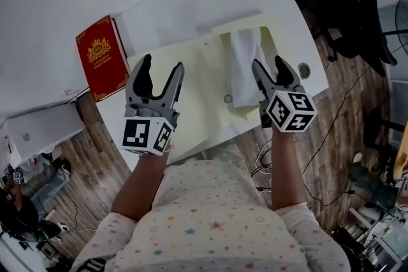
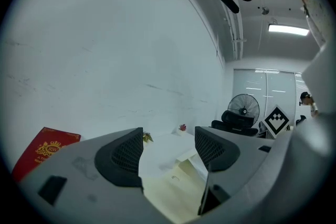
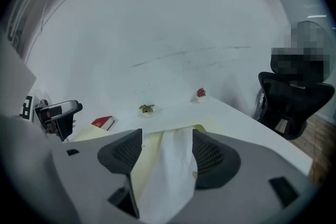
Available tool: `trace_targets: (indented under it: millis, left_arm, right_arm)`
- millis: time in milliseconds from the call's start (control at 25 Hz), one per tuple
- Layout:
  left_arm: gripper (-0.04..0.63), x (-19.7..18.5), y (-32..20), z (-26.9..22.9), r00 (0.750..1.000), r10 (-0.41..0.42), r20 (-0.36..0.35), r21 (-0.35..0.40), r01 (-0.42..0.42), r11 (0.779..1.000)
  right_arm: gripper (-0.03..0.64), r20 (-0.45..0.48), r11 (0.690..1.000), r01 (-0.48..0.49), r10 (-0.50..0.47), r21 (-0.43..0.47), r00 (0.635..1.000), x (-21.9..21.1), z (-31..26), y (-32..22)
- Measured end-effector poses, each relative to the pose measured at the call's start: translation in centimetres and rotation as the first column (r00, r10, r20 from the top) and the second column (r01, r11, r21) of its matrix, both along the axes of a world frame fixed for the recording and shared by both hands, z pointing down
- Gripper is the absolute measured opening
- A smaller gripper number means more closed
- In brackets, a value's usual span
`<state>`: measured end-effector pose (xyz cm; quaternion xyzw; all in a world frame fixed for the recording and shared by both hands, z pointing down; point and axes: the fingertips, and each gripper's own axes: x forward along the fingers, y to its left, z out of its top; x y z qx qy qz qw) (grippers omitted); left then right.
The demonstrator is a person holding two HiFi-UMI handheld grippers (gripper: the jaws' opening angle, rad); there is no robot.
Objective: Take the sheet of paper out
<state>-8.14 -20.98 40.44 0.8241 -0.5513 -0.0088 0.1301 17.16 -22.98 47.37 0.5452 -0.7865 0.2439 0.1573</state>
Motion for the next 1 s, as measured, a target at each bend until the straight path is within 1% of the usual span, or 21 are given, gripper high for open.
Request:
trace_targets:
  millis: [200, 440, 760, 1000]
  left_arm:
    - [0.287, 0.8, -1.0, 1.4, 1.0, 0.018, 0.006, -0.026, -0.018, 0.999]
    - [0.287, 1.0, -1.9, 2.5, 1.0, 0.017, 0.006, -0.055, -0.016, 0.998]
    - [0.287, 1.5, -2.4, 3.4, 1.0, 0.027, 0.004, -0.076, -0.027, 0.997]
    - [0.286, 1.2, -2.5, 3.8, 1.0, 0.028, 0.005, -0.084, -0.027, 0.996]
  right_arm:
    - [0.295, -0.01, 0.998, -0.016, 0.015, -0.065, 1.0, 0.6, 2.6, -1.0]
    - [0.285, -0.027, 0.992, -0.028, 0.025, -0.126, 0.999, 1.3, 5.4, -1.9]
    - [0.276, -0.055, 0.983, -0.045, 0.035, -0.18, 0.998, 1.9, 8.3, -2.9]
    - [0.273, -0.077, 0.976, -0.047, 0.031, -0.211, 0.997, 1.8, 9.8, -3.4]
